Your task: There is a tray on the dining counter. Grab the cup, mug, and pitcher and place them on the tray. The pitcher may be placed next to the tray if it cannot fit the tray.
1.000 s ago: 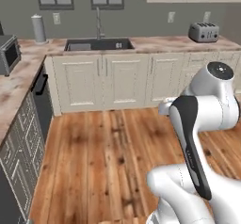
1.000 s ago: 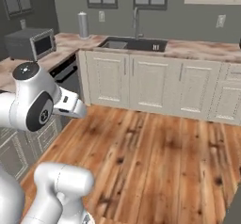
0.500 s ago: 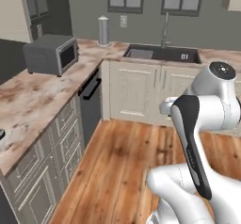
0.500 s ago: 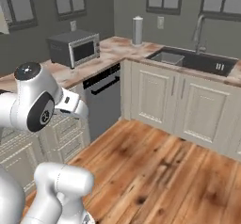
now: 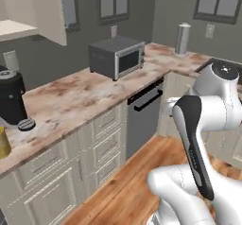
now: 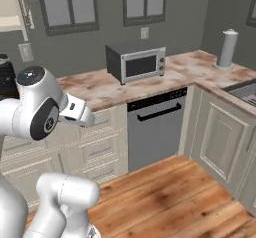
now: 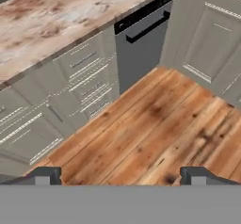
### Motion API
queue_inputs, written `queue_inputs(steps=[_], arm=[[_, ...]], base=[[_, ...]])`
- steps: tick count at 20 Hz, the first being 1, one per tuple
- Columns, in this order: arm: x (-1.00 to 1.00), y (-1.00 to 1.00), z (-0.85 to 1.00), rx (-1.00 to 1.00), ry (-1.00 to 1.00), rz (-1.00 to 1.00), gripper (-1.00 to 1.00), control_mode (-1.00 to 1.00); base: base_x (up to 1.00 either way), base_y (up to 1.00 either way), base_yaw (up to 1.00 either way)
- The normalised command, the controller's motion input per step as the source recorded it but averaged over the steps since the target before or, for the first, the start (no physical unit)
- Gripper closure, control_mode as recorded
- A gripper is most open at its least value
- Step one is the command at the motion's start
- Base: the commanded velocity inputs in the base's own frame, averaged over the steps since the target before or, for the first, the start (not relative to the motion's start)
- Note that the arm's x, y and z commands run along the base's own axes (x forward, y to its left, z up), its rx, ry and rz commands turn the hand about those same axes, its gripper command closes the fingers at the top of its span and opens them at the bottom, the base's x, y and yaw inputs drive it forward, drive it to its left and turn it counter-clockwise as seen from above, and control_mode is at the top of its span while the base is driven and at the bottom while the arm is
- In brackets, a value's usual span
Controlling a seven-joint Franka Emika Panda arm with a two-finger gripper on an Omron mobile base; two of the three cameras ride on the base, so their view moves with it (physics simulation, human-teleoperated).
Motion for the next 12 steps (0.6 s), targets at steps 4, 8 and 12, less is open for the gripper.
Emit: queue_inputs(steps=[4,8,12], arm=[[0.0,0.0,0.0,0.0,0.0,0.0,-1.0,1.0],[0.0,0.0,0.0,0.0,0.0,0.0,-1.0,1.0],[0.0,0.0,0.0,0.0,0.0,0.0,-1.0,1.0]], base=[[0.58,-0.08,0.68],[0.04,0.6,0.39],[0.0,1.0,0.23]])
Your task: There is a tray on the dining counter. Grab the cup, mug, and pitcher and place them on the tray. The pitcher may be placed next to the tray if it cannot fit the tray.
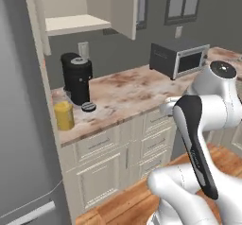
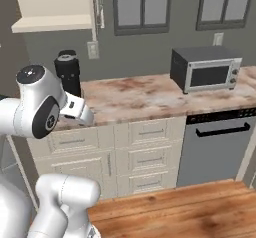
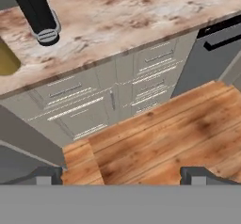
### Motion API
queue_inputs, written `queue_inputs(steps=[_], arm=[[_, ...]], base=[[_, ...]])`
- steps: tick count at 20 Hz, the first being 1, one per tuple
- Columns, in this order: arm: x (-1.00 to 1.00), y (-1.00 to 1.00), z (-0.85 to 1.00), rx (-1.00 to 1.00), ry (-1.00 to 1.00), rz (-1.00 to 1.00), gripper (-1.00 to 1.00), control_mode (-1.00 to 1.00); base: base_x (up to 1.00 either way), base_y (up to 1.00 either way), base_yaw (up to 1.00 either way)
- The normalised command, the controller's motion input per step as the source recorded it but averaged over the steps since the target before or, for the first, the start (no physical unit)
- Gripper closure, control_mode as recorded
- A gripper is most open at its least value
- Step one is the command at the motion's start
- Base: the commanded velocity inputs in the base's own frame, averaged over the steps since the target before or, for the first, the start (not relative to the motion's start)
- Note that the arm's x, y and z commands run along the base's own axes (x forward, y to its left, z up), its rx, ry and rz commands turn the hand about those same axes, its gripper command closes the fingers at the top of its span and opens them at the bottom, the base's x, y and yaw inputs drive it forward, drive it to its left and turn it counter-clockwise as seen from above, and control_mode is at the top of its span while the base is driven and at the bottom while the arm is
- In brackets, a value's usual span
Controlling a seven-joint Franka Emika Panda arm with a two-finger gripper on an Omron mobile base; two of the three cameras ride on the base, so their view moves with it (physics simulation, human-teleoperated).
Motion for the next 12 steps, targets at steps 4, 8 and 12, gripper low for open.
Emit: queue_inputs(steps=[4,8,12], arm=[[0.0,0.0,0.0,0.0,0.0,0.0,-1.0,1.0],[0.0,0.0,0.0,0.0,0.0,0.0,-1.0,1.0],[0.0,0.0,0.0,0.0,0.0,0.0,-1.0,1.0]], base=[[0.0,1.0,0.18],[0.31,0.3,0.33],[0.5,-0.14,0.48]])
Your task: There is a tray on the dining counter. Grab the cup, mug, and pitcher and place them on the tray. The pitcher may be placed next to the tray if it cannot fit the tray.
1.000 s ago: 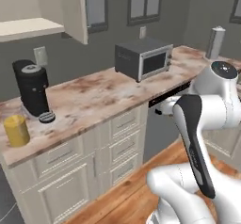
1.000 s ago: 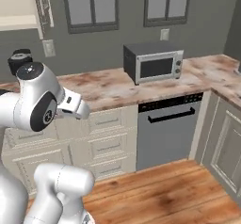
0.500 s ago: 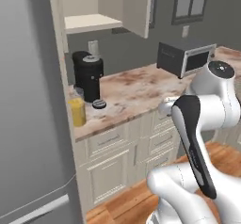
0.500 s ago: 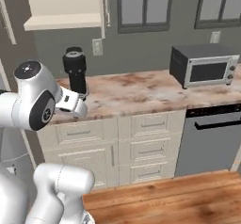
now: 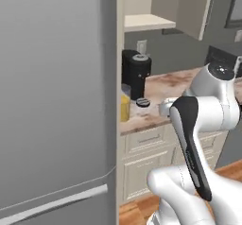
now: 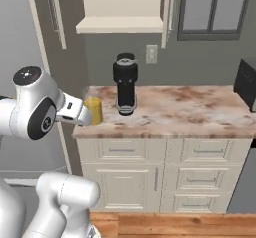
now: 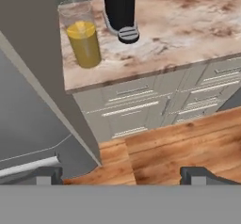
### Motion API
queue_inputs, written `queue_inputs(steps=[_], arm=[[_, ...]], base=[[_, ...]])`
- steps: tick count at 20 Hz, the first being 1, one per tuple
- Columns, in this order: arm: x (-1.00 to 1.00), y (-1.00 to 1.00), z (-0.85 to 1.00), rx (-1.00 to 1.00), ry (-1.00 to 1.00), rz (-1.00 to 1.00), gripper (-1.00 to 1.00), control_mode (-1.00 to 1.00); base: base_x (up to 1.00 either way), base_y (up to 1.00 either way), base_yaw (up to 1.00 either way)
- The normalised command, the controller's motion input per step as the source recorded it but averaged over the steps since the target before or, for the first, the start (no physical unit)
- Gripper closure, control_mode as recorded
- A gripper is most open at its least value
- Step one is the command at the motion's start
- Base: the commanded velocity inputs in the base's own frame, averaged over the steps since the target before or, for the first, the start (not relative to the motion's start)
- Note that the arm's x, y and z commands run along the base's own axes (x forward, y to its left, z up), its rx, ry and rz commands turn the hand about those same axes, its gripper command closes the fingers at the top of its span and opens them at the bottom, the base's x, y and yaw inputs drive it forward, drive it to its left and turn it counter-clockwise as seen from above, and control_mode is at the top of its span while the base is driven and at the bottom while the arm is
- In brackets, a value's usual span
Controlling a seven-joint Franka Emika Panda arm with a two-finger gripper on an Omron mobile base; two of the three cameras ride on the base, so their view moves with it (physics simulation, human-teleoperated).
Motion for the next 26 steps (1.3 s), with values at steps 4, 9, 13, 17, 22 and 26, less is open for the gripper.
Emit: queue_inputs(steps=[4,9,13,17,22,26], arm=[[0.0,0.0,0.0,0.0,0.0,0.0,-1.0,1.0],[0.0,0.0,0.0,0.0,0.0,0.0,-1.0,1.0],[0.0,0.0,0.0,0.0,0.0,0.0,-1.0,1.0],[0.0,0.0,0.0,0.0,0.0,0.0,-1.0,1.0],[0.0,0.0,0.0,0.0,0.0,0.0,-1.0,1.0],[0.0,0.0,0.0,0.0,0.0,0.0,-1.0,1.0]], base=[[0.42,-0.5,0.49],[0.13,-0.78,0.34],[0.02,-0.68,0.11],[0.14,-0.1,0.0],[0.09,0.38,0.0],[0.23,0.63,0.0]])
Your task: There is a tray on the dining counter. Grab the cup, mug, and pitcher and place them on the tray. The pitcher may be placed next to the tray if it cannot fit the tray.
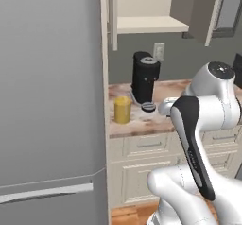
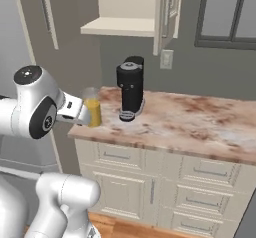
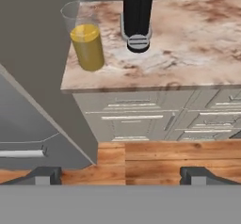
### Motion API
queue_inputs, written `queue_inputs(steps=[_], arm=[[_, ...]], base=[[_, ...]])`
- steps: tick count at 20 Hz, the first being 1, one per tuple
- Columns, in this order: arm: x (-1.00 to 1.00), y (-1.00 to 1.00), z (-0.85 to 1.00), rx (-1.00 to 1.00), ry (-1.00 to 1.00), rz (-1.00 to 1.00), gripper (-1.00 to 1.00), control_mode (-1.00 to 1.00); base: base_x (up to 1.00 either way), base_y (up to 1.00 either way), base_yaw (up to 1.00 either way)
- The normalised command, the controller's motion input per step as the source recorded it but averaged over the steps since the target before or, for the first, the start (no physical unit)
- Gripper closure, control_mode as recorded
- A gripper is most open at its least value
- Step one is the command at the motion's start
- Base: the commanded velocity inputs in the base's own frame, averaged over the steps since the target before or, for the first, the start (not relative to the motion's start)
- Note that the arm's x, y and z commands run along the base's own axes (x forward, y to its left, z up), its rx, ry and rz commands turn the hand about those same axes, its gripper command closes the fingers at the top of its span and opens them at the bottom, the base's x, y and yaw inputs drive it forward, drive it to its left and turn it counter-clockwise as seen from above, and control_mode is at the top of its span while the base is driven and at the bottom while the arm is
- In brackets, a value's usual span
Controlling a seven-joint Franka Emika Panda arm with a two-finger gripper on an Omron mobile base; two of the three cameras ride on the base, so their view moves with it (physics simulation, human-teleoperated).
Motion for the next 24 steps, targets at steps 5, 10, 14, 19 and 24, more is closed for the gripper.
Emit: queue_inputs(steps=[5,10,14,19,24], arm=[[0.0,0.0,0.0,0.0,0.0,0.0,-1.0,1.0],[0.0,0.0,0.0,0.0,0.0,0.0,-1.0,1.0],[0.0,0.0,0.0,0.0,0.0,0.0,-1.0,1.0],[0.0,0.0,0.0,0.0,0.0,0.0,-1.0,1.0],[0.0,0.0,0.0,0.0,0.0,0.0,-1.0,1.0]], base=[[0.53,0.06,0.04],[0.62,-0.18,0.01],[0.47,-0.2,0.0],[0.14,-0.17,0.0],[0.2,-0.04,0.0]])
